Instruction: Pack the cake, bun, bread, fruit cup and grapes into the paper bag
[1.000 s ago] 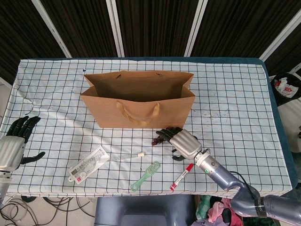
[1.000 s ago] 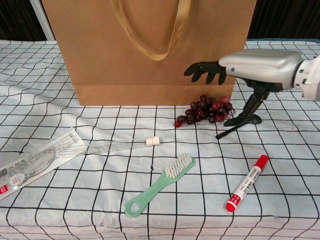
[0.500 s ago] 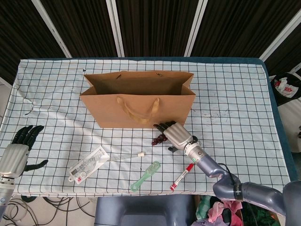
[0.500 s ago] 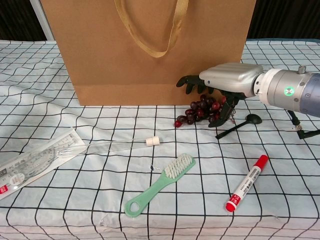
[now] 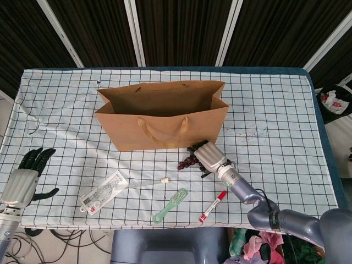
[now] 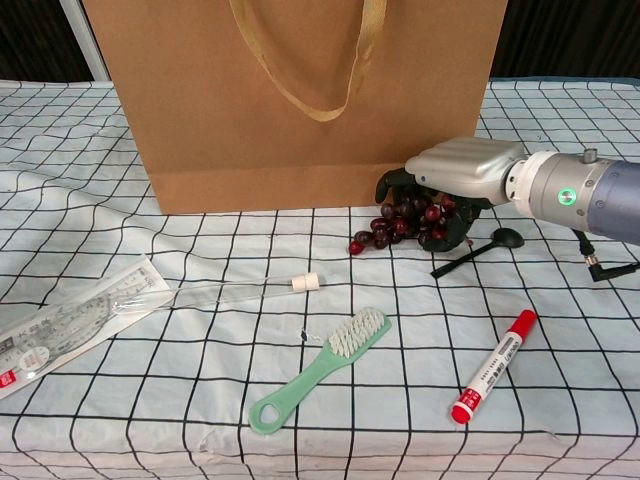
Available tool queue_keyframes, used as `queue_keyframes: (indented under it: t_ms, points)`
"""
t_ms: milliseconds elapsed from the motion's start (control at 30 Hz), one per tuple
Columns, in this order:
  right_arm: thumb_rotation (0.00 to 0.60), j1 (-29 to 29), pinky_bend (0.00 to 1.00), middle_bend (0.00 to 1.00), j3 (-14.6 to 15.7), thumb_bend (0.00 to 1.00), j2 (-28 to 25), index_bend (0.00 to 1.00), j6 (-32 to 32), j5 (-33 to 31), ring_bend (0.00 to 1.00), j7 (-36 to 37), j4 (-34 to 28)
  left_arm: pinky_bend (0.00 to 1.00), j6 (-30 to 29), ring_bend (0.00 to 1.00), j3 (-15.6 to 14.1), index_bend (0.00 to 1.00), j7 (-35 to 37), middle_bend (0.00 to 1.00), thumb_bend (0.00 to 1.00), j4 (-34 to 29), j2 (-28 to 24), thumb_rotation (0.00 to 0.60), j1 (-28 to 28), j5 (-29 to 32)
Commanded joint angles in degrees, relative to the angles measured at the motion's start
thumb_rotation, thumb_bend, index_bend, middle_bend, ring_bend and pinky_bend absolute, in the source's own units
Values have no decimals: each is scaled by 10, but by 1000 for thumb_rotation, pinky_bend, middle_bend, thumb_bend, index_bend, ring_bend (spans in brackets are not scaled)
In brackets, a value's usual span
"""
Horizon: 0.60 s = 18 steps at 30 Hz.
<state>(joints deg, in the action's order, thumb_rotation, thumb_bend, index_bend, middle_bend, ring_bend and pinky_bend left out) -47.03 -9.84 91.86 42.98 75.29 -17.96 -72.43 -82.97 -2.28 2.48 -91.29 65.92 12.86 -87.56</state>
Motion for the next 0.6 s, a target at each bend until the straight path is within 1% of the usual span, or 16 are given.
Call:
queue_keyframes:
  t_ms: [33,233,400,600]
  points:
    - [600,1,280,318,3,258,3,262,4,1,344,7,5,47,1,4,1,84,1,94,34,-1,0,600,-1,-1]
    - [600,3,294,370,6,285,11,318,15,4,390,24,15,48,6,8,5,84,1,94,34,-3,0,600,-3,4]
    - [600,4,331,429,10,320,13,384,22,8,445,37,20,47,10,8,6,84,1,94,34,-4,-1,600,-3,1]
    - [600,11,388,447,8,363,13,433,39,12,461,67,12,47,16,9,6,88,1,94,34,-6,-3,600,-4,-1]
